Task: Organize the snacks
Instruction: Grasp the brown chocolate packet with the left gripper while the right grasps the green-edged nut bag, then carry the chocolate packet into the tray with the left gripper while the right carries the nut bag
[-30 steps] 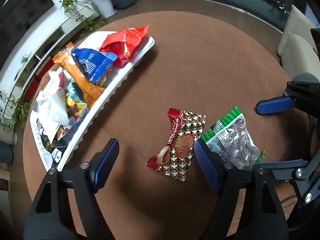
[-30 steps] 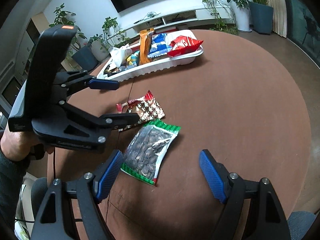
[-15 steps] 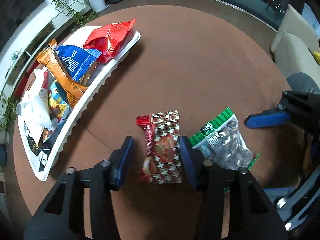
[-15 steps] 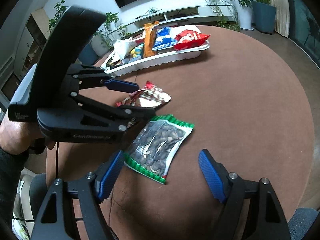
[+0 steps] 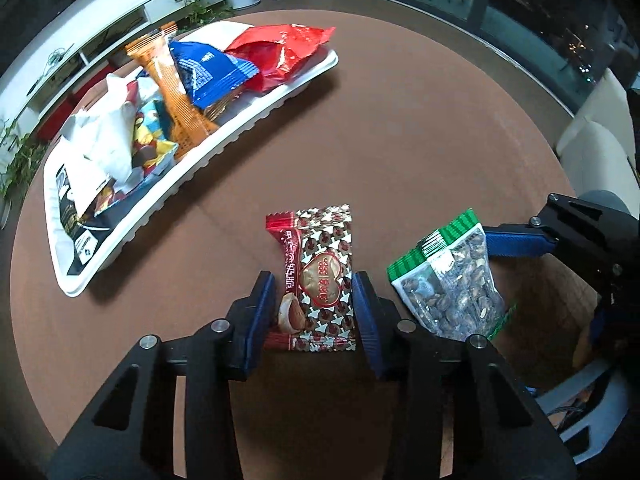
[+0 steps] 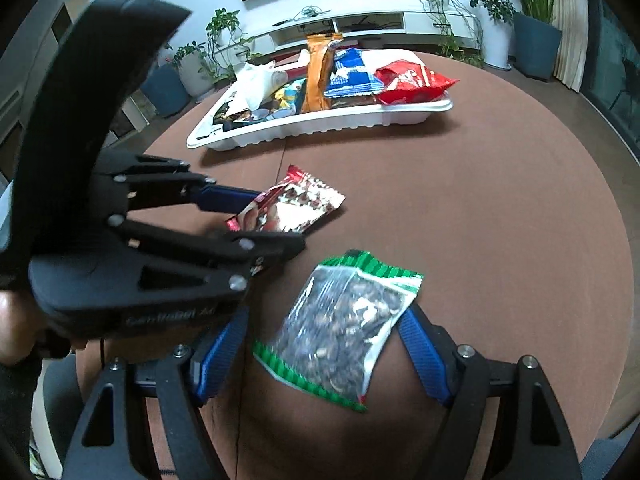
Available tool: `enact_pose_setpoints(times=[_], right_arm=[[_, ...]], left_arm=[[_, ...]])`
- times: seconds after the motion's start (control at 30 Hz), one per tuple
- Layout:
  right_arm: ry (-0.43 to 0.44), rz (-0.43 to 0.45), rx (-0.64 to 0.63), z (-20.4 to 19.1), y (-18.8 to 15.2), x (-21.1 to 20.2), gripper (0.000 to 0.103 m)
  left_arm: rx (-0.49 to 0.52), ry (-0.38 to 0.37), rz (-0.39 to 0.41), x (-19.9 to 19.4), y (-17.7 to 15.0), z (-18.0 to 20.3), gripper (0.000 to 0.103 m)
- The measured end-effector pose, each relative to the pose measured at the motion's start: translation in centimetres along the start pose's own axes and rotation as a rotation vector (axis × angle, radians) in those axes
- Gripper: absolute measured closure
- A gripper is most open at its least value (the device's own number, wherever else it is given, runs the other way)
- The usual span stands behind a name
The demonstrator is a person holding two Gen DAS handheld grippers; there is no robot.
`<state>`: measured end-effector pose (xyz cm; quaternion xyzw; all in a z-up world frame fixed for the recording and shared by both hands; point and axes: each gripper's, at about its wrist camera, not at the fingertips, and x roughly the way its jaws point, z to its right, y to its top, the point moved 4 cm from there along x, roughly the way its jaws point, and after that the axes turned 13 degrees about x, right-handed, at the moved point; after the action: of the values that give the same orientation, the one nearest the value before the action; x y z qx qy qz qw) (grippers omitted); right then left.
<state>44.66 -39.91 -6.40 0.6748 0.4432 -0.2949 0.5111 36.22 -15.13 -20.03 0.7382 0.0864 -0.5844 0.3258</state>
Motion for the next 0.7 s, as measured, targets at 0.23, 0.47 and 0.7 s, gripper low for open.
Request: enact_pose_setpoints(times=[0.23,0.47,0.7], right_arm=[[-0.049,0.014,-0.038,0.3,0.1,0.1,0.043],[-0.060,-0.009,-0.067,0.8,0.6,0.1,0.063],[-0.044,-0.015,-0.065,1.2,0.5,-0.2,0.070]], left_arm=[[-0.039,0.016,0.005,0.0,0.1,-0.3,0.065],[-0.103,0.027,0.024,-1.0,-1.8,0.6,0.078],[-0.183,-0.005,0.061,-1.3,-3.4,-0.2,0.084]])
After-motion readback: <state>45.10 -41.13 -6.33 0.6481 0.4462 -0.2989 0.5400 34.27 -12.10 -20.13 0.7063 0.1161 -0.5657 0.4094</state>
